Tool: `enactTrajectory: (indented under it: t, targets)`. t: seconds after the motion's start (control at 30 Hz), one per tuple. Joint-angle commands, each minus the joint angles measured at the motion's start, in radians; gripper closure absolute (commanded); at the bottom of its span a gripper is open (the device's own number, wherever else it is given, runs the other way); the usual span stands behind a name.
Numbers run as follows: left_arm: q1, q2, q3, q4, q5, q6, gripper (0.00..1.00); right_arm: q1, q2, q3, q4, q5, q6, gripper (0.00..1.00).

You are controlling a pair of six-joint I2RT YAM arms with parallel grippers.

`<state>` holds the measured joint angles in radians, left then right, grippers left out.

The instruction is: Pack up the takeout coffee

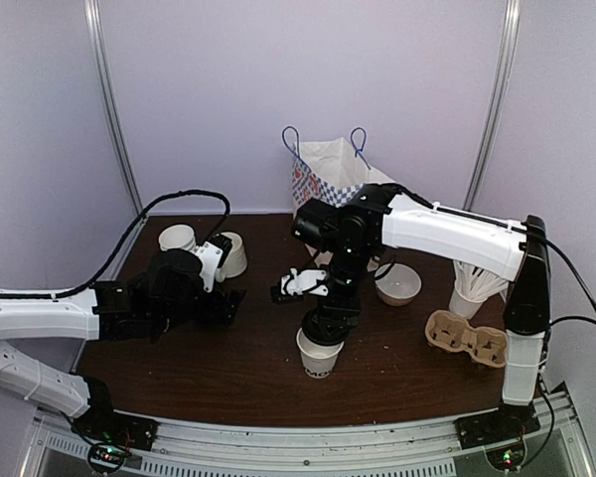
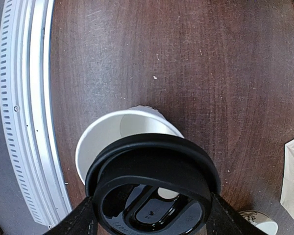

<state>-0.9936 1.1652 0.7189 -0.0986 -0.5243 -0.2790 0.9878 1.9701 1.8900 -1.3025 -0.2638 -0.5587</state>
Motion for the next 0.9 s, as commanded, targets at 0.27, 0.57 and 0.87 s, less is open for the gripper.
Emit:
enactTrajectory:
  t: [0.27, 0.57, 0.87]
  targets:
    - [0.017, -0.035, -0.035, 0.054, -0.017, -0.024, 0.08, 0.051, 0.046, 0.057, -0.047, 0.073, -0.017, 0.28]
    - [0.02, -0.049, -0.049, 0.051, -0.018, -0.031, 0.08, 0.061, 0.076, 0.073, -0.057, 0.075, -0.017, 0.27]
    - [0.021, -0.046, -0.054, 0.051, -0.013, -0.034, 0.08, 0.076, 0.088, 0.076, -0.065, 0.076, -0.018, 0.26]
